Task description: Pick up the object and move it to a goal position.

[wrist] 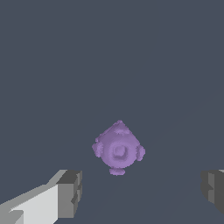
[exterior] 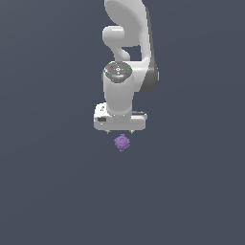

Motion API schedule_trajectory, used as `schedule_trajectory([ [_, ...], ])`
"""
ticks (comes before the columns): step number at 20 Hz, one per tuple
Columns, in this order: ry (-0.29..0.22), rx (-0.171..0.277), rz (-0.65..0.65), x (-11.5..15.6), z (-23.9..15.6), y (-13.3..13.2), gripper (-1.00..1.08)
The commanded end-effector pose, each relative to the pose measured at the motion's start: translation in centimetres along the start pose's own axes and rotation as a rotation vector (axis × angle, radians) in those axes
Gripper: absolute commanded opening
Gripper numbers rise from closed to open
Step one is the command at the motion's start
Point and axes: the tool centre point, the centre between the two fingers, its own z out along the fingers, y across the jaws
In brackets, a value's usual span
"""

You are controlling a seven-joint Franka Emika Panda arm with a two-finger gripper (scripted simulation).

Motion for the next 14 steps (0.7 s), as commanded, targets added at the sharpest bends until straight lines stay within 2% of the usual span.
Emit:
schedule_trajectory([
  [1, 0.000, 0.000, 0.000, 0.0, 0.0, 0.0, 1.00],
  [10, -0.018, 0.001, 0.078, -0.7, 0.5, 2.6, 1.00],
  [14, -0.019, 0.001, 0.079, -0.8, 0.5, 2.6, 1.00],
])
